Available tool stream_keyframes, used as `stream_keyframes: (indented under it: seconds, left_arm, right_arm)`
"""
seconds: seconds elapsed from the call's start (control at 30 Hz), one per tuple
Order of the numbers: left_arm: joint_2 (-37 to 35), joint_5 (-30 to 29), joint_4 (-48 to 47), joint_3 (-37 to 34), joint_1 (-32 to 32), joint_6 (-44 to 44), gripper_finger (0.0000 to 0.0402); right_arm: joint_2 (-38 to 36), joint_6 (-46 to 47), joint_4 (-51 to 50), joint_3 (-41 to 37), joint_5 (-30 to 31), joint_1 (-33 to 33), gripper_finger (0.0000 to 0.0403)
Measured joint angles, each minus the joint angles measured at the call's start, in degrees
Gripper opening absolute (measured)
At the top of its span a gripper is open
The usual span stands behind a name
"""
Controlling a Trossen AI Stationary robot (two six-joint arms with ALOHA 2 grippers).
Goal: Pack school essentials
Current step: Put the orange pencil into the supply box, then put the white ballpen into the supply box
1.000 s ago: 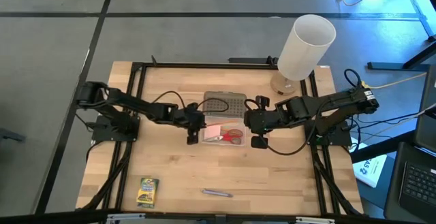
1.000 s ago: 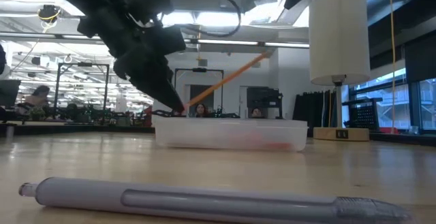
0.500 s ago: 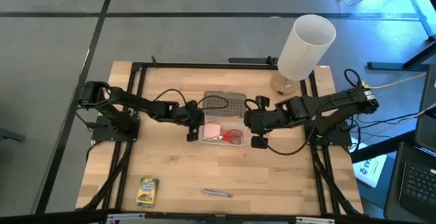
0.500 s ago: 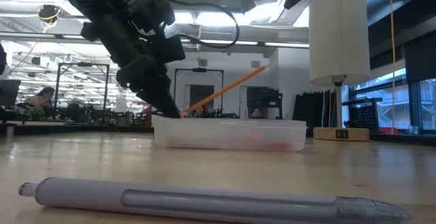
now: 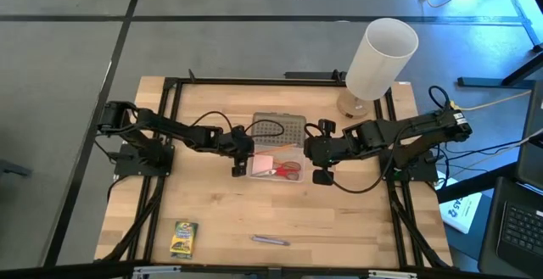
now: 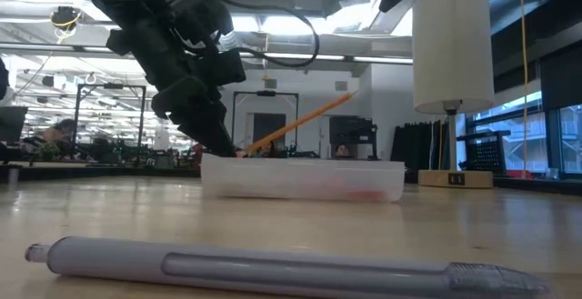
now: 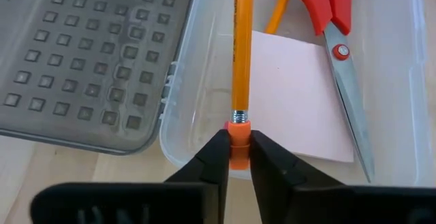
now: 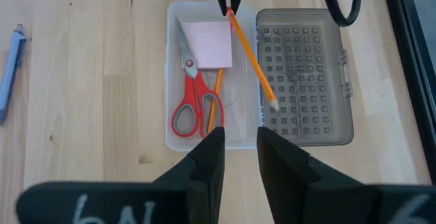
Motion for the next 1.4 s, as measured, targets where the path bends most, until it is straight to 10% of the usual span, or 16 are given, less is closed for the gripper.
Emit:
stream_keyframes:
  seconds: [1.0,1.4]
  left_arm:
    - [-0.2,0.02,-1.46,0.08,0.22,-2.19,0.0119]
    - [-0.22,1.07,-17.67,12.8,-3.2,-2.03,0.0119]
  right_arm:
    - [0.0,-0.17,-0.02,0.0,0.0,0.02,0.009]
    - [-1.99,0.13,0.02,0.0,0.93,4.96,0.009]
